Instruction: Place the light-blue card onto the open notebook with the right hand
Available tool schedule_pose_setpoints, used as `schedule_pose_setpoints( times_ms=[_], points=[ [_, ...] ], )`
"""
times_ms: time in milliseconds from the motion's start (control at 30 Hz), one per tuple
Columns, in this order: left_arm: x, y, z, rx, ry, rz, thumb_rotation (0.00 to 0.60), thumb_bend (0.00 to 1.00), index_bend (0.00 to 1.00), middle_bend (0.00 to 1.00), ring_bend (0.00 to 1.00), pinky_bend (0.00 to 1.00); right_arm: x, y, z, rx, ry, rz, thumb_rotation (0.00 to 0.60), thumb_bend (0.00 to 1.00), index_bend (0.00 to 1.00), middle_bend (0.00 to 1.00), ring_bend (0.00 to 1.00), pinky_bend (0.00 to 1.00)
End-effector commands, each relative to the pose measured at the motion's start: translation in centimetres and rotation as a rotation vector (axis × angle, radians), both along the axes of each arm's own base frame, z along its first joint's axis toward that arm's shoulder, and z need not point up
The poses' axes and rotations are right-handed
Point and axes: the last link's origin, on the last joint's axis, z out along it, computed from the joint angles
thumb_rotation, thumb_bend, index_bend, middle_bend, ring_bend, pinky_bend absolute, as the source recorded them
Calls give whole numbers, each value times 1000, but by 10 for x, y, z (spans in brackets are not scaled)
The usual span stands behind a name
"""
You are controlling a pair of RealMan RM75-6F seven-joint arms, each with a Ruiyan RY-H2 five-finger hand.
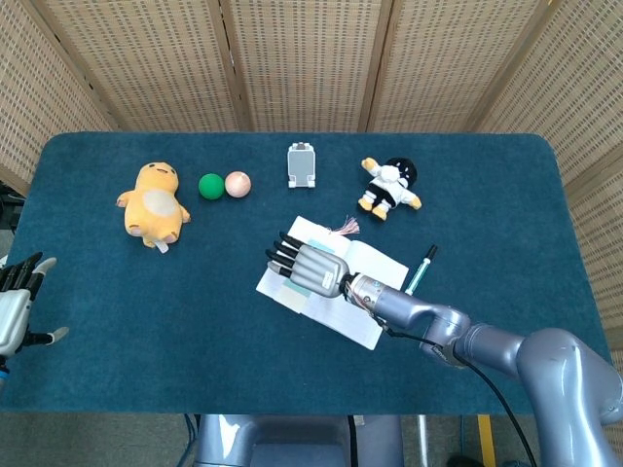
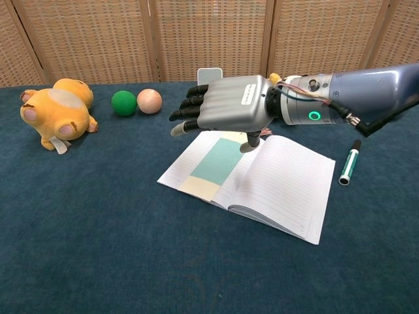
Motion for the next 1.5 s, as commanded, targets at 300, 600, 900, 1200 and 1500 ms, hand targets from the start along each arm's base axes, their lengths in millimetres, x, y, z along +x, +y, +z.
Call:
schedule_pose_setpoints(
  times_ms=[300,600,900,1200,1500],
  points=[
    [0,2,-1,-4,3,0,600,0,0,0,0,0,-12,21,12,312,-256,-623,600,1000,2,0,0,30],
    [1,3,-3,-10,9,-2,600,0,0,0,0,0,-13,14,-3,258,-193,-620,600,1000,0,0,0,20],
    [-1,5,-3,-11,6,8,600,0,0,0,0,0,-16,2,-16,201,-166,-630,600,1000,0,0,0,19],
    [-2,6,-3,-10,7,13,600,0,0,0,0,0,-23,3,-28,172,-96,-620,600,1000,0,0,0,20],
    [-1,6,-4,-12,8,10,600,0,0,0,0,0,-31,7,-27,158,-63,-609,600,1000,0,0,0,19]
  ],
)
